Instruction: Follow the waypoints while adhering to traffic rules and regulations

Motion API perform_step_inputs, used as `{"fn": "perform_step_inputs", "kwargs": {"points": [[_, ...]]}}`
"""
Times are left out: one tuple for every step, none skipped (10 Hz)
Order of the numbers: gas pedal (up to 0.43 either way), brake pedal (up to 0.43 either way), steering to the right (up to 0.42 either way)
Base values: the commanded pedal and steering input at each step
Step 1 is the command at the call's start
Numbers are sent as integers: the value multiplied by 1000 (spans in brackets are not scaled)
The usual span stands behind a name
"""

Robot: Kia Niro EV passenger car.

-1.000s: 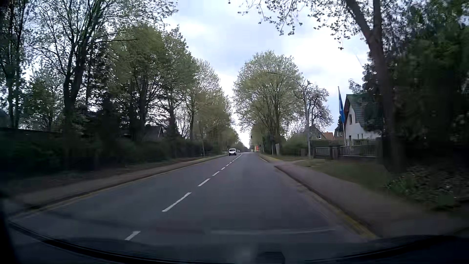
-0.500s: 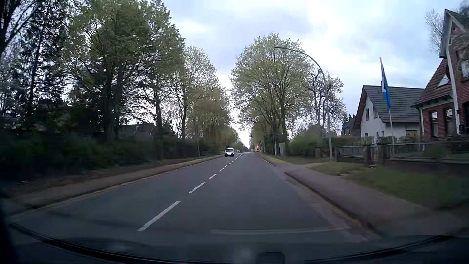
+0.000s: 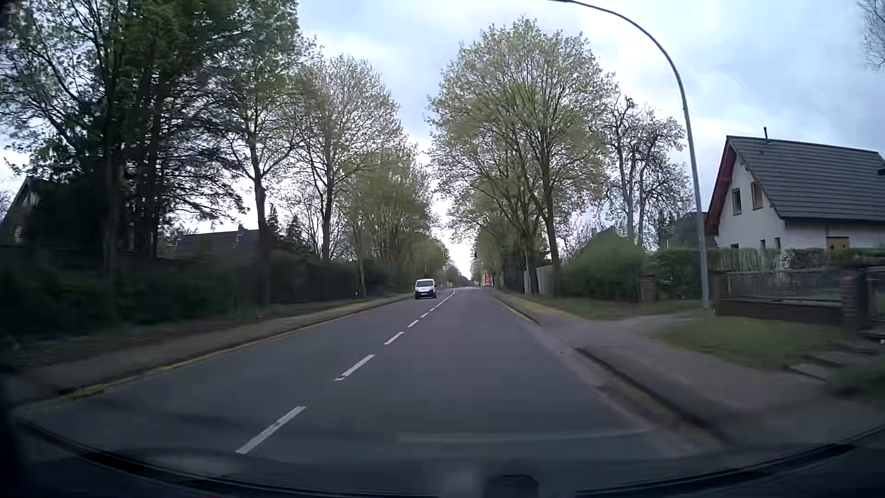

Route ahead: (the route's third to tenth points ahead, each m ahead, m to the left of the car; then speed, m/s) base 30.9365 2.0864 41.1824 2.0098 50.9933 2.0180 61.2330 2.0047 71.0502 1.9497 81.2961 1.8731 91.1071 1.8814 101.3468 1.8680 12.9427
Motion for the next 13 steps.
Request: {"fn": "perform_step_inputs", "kwargs": {"points": [[189, 0, 0], [189, 0, 0], [189, 0, 0], [189, 0, 0], [189, 0, 0], [189, 0, 1], [189, 0, 1], [189, 0, 1], [189, 6, 1], [189, 0, 1], [189, 0, 0], [189, 0, 1], [189, 0, 1]]}}
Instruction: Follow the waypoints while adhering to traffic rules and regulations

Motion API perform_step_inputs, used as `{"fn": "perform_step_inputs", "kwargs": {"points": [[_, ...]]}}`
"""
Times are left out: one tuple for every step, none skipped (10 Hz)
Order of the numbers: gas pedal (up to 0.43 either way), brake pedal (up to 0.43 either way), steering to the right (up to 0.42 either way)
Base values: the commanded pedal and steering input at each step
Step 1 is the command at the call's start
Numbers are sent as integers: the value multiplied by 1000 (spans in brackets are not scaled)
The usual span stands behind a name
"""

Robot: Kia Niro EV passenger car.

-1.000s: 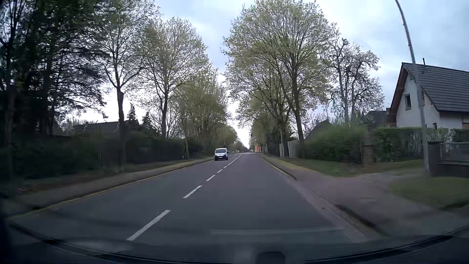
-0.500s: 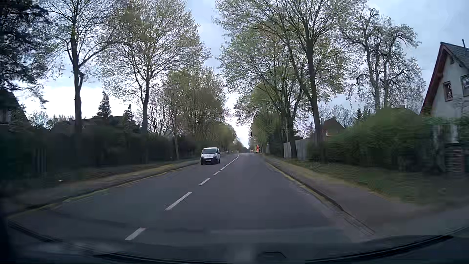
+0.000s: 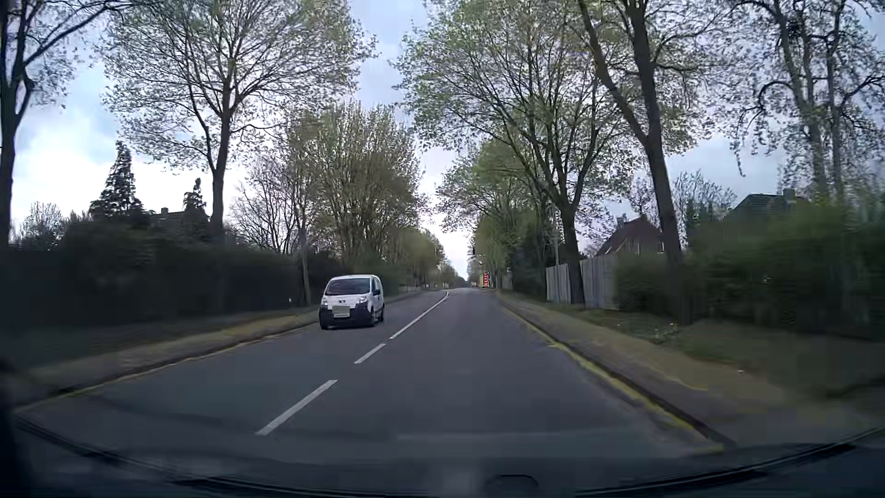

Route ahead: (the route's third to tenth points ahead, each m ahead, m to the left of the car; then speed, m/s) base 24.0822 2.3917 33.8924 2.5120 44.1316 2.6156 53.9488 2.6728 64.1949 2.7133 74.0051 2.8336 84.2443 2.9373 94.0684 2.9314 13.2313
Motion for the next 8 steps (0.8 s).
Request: {"fn": "perform_step_inputs", "kwargs": {"points": [[189, 0, 1], [189, 0, 1], [177, 0, 1], [177, 0, 1], [177, 0, 1], [177, 0, 1], [177, 0, 1], [177, 0, 1]]}}
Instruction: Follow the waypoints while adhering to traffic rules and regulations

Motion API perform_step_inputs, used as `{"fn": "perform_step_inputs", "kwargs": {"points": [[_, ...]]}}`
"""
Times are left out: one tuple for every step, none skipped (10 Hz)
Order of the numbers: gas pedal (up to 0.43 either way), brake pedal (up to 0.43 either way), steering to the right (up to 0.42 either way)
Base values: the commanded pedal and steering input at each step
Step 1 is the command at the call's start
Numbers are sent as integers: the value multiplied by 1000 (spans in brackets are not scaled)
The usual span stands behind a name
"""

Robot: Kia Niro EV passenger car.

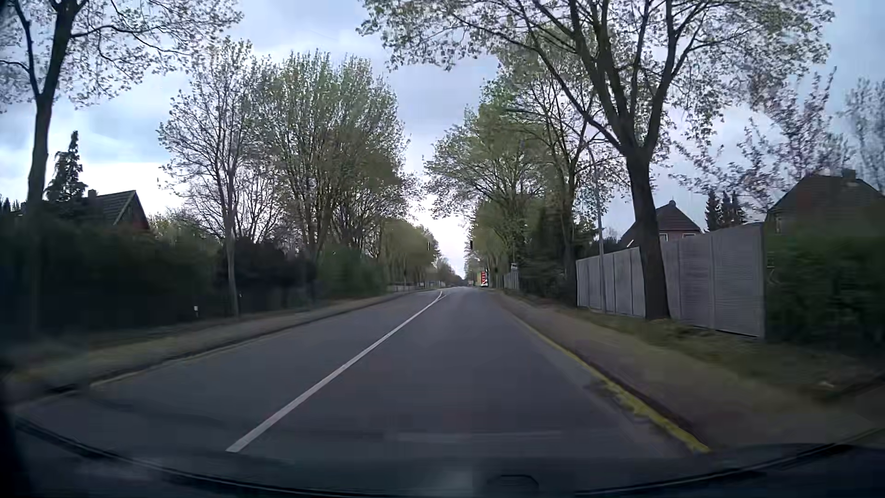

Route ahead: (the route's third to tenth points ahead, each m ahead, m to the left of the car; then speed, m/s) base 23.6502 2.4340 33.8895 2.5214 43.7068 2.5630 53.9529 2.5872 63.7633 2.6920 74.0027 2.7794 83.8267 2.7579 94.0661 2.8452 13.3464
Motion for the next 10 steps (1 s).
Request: {"fn": "perform_step_inputs", "kwargs": {"points": [[177, 0, 1], [177, 0, 1], [177, 0, 1], [177, 0, -4], [177, 0, -9], [177, 0, -9], [177, 0, -7], [177, 0, -6], [177, 6, -6], [177, 0, -4]]}}
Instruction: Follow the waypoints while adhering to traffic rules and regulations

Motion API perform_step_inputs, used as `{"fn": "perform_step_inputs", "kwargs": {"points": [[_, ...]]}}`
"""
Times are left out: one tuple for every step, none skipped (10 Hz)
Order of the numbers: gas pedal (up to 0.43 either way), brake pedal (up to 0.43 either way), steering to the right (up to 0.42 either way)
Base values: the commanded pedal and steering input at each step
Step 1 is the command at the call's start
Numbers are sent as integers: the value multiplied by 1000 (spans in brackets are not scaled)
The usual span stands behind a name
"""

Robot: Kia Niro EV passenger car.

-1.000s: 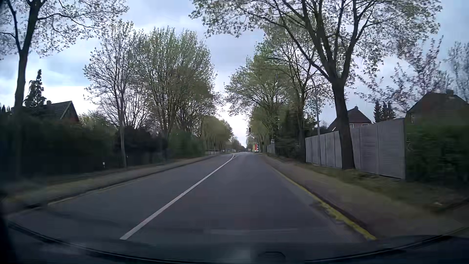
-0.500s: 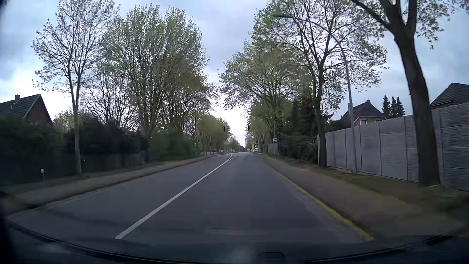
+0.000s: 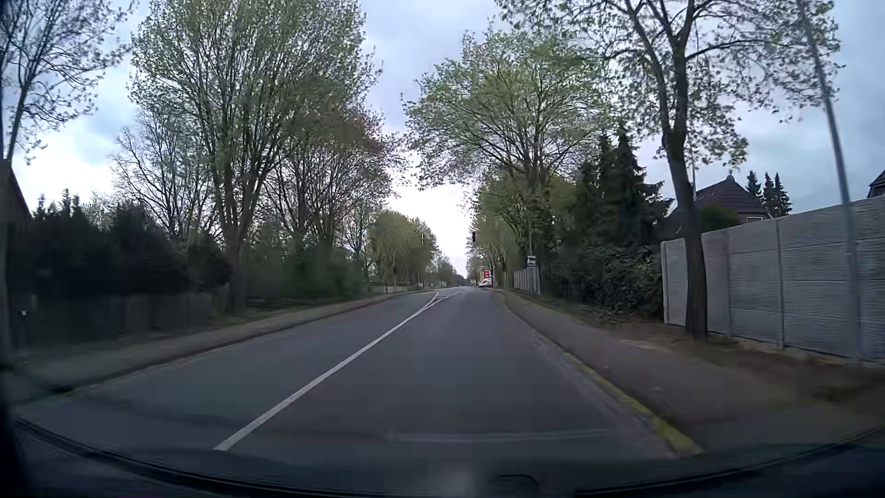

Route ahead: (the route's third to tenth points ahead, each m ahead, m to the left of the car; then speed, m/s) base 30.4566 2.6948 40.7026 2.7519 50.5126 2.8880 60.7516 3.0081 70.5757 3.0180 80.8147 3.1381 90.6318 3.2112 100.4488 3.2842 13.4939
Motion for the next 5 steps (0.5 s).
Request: {"fn": "perform_step_inputs", "kwargs": {"points": [[177, 0, -3], [177, 0, -3], [177, 0, -3], [177, 0, -3], [177, 0, -2]]}}
